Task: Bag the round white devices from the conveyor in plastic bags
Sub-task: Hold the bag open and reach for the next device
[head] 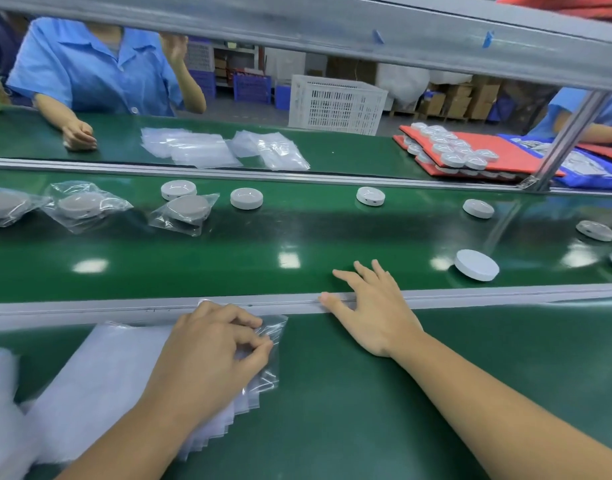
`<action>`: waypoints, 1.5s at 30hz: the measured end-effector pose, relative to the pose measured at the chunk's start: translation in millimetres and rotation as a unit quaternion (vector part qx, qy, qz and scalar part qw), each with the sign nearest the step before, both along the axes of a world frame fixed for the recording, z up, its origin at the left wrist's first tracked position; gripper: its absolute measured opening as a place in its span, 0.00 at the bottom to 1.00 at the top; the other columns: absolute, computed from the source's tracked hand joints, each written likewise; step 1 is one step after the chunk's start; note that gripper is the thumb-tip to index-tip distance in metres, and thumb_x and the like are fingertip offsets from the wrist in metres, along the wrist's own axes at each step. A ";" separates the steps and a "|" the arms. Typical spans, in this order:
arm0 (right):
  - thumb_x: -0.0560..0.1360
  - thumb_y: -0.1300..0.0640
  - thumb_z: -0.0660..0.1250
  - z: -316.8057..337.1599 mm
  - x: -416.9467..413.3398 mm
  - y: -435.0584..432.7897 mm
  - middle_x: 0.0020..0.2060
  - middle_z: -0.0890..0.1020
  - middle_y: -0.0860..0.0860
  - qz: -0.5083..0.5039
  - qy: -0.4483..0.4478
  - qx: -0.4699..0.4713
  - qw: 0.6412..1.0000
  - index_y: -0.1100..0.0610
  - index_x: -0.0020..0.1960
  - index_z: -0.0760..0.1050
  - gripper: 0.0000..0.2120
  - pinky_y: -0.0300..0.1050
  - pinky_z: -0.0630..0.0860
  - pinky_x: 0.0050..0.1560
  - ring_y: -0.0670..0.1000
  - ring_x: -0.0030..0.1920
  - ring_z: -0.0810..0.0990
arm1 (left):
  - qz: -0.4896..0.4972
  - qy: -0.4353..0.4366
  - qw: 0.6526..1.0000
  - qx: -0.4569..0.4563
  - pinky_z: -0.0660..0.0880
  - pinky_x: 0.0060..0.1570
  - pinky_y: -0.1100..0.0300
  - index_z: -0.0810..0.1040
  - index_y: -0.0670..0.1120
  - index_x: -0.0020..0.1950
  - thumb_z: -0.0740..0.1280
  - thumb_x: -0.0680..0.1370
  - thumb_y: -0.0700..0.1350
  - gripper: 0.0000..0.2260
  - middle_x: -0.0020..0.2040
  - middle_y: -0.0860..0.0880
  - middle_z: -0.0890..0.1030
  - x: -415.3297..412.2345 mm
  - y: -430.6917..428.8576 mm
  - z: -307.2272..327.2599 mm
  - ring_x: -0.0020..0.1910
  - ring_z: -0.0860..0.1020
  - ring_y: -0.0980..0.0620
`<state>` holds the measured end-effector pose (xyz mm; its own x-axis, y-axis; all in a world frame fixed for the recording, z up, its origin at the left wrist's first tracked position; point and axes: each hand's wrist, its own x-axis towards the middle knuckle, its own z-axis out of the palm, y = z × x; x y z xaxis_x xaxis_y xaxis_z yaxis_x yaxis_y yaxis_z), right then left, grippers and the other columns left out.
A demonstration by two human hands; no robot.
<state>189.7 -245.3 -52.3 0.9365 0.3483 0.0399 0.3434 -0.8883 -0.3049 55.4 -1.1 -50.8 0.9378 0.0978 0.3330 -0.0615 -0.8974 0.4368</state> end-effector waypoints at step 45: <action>0.64 0.42 0.79 20.9 -93.6 37.3 0.60 0.83 0.37 0.090 -0.062 0.497 0.861 0.39 0.47 0.86 0.12 0.45 0.75 0.66 0.44 0.68 0.78 | -0.134 -0.010 0.925 -0.357 0.75 0.51 0.72 0.79 0.64 0.59 0.78 0.70 0.54 0.20 0.56 0.63 0.83 -15.5 -27.0 30.7 0.55 0.81 0.61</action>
